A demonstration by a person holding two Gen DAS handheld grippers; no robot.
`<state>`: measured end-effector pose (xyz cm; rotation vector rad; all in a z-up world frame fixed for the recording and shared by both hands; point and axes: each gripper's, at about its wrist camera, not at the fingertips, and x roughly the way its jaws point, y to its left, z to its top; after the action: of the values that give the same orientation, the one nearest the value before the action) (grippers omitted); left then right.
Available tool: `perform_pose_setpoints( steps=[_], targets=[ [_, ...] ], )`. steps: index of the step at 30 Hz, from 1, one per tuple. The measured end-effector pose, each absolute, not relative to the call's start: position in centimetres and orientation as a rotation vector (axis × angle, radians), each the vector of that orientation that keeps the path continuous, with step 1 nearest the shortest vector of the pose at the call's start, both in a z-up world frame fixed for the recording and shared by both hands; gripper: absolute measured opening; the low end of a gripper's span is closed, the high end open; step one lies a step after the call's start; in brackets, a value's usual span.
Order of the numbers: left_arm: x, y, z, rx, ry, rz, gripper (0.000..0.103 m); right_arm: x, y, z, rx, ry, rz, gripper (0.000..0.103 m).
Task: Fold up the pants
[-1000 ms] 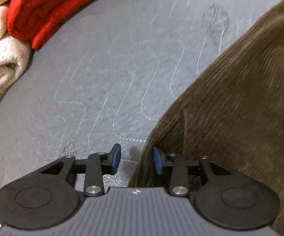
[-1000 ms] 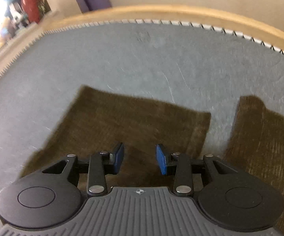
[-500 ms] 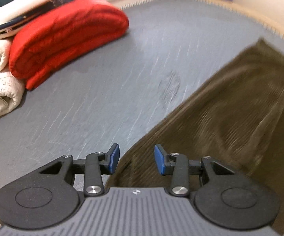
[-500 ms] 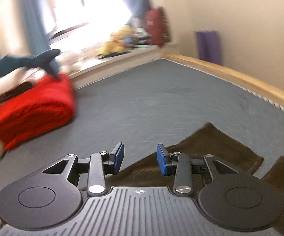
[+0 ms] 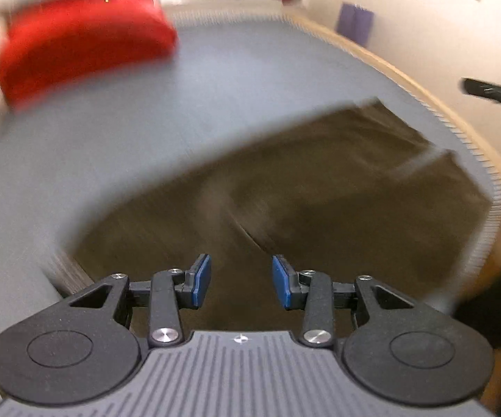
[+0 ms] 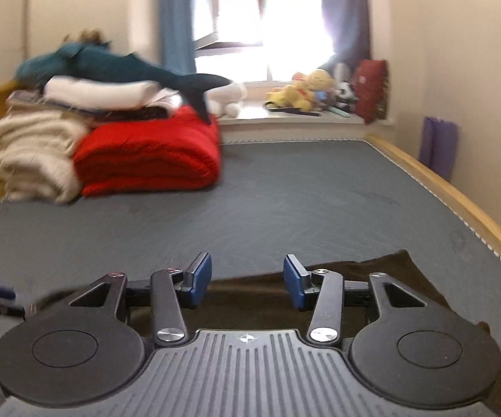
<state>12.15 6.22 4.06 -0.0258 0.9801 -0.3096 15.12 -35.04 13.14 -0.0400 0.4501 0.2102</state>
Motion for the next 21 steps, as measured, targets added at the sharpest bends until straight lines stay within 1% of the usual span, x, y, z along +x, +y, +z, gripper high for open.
perform_pose_setpoints(
  steps=[2, 3, 5, 8, 10, 12, 14, 18, 21],
  targets=[
    [10.4, 5.3, 1.0, -0.074, 1.088, -0.298, 0.043, 14.0, -34.3, 11.5, -0.071, 0.459, 0.219, 0.049],
    [9.8, 4.7, -0.2, -0.032, 1.117, -0.269, 0.041, 13.3, -34.2, 10.3, -0.065, 0.468, 0.212, 0.049],
    [8.7, 3.5, -1.5, 0.066, 1.110, -0.228, 0.040, 12.7, -34.2, 7.9, -0.011, 0.511, 0.204, 0.049],
    [8.0, 3.4, -3.2, 0.111, 1.138, -0.190, 0.040, 12.2, -33.7, 5.6, 0.038, 0.615, 0.164, 0.049],
    [7.5, 4.8, -4.7, 0.094, 1.184, -0.166, 0.040, 11.7, -33.3, 4.2, 0.079, 0.625, 0.189, 0.049],
    [7.2, 5.6, -6.5, 0.088, 1.262, -0.148, 0.040, 11.9, -32.5, 3.0, 0.054, 0.667, 0.173, 0.049],
    [6.3, 5.8, -8.0, 0.127, 1.308, -0.130, 0.040, 11.7, -32.0, 2.3, 0.043, 0.663, 0.183, 0.049],
    [4.9, 5.6, -8.1, 0.127, 1.300, -0.093, 0.040, 11.8, -31.0, 1.6, -0.012, 0.677, 0.166, 0.049],
    [3.8, 5.5, -6.5, 0.090, 1.230, -0.056, 0.040, 11.6, -30.9, 1.9, -0.016, 0.641, 0.178, 0.049]
  ],
)
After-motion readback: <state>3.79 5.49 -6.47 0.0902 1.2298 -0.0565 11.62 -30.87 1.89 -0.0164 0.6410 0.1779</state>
